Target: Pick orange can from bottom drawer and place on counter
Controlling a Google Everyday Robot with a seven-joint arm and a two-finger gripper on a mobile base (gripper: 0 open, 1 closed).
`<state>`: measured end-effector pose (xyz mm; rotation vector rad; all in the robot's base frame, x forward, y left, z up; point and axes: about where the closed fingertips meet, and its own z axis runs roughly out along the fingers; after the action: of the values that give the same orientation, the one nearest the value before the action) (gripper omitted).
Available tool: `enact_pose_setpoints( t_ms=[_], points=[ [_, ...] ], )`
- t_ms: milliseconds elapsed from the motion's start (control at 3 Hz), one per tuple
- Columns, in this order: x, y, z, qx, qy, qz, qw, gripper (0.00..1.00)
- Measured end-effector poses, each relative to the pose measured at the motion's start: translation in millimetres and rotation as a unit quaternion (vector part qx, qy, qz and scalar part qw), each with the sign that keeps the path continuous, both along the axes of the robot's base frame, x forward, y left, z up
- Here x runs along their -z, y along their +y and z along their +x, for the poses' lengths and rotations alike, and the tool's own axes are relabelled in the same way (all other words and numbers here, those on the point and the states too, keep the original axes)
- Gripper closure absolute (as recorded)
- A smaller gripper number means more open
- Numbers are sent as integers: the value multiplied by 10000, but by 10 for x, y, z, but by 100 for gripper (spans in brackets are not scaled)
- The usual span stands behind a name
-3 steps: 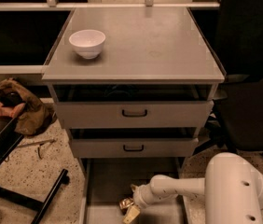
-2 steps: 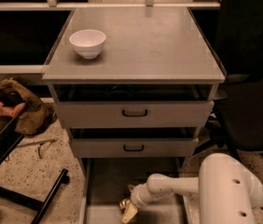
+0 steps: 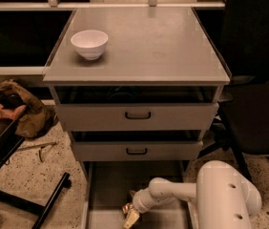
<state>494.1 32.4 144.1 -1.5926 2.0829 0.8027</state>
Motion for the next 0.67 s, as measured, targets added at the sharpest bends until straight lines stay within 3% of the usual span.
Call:
enact_pose_setpoints(
  t_ms=[333, 667],
  points=[
    [107, -61, 2, 34, 18, -11, 10000, 0],
    [127, -141, -9, 87, -1, 1, 10000, 18]
  ],
)
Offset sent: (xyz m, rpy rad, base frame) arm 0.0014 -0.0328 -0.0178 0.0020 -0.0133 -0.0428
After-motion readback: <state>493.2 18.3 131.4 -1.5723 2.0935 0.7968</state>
